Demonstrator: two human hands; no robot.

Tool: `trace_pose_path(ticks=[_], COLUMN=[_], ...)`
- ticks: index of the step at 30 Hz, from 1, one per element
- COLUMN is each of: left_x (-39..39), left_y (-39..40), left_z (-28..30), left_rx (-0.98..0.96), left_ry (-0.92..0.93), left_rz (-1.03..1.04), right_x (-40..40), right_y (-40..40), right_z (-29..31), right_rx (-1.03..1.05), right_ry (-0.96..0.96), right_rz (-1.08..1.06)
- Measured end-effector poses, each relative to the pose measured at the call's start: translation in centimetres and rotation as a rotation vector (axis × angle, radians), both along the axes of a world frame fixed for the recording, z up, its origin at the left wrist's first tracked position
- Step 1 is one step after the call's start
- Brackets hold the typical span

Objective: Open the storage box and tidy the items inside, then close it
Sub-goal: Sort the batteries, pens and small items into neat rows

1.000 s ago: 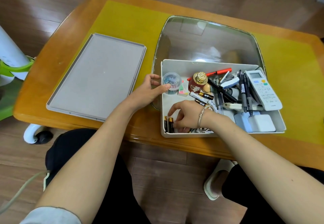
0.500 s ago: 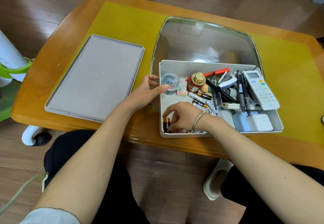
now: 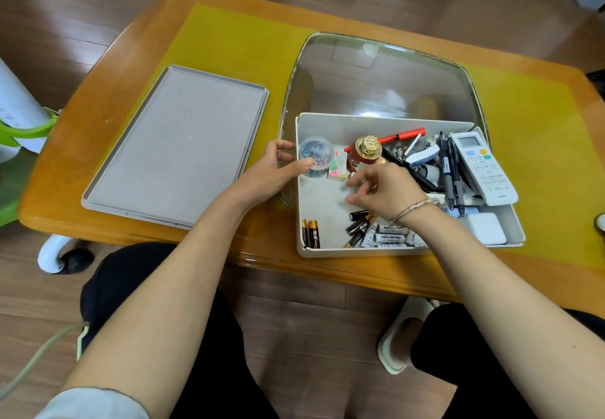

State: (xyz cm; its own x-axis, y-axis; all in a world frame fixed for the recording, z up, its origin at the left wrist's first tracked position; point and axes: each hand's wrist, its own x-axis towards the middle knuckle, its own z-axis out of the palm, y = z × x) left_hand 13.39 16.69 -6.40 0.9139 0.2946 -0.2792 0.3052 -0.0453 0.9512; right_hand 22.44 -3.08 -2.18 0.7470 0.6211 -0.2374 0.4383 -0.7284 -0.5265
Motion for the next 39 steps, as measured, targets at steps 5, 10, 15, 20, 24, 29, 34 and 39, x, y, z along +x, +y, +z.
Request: trace_pose_path(ticks=[5, 10, 15, 20, 24, 29, 34, 39], left_x=[0.0, 0.0, -0.1, -0.1, -0.1, -0.1, -0.1, 0.0], left_y=[0.0, -0.1, -0.1, -0.1, -0.1, -0.1, -0.1, -0.1], left_z=[0.1, 0.2, 0.3, 0.3, 0.4, 0.4, 0.3, 0.2], left_rx=[-0.011, -0.007, -0.003, 0.017, 0.011, 0.029, 0.015, 0.027], left_ry=[-0.002, 0.001, -0.004, 0.006, 0.004, 0.001, 0.004, 0.000], left_rz=[0.004, 0.013, 0.011, 0.010, 0.006, 0.009, 0.007, 0.009], right_x=[0.1, -0.6, -0.3, -0.7, -0.6, -2.0, -2.6, -2.6], right_y=[-1.3, -1.0, -0.5, -0.5, -0.7, 1.3, 2.1, 1.8], right_z=[-0.2, -1.1, -0.8, -0.7, -0.2, -0.6, -1.5, -1.3], right_rx=[-0.133, -0.317, -0.388, -0.398, -0.165, -0.087, -0.212, -0.240], right_ry=[-0.028, -0.083, -0.144, -0.289, -0.248, -0.045, 0.275, 0.298], right_rz=[0.097, 0.378, 0.442, 0.507, 0.338, 0.240, 0.164, 0.263])
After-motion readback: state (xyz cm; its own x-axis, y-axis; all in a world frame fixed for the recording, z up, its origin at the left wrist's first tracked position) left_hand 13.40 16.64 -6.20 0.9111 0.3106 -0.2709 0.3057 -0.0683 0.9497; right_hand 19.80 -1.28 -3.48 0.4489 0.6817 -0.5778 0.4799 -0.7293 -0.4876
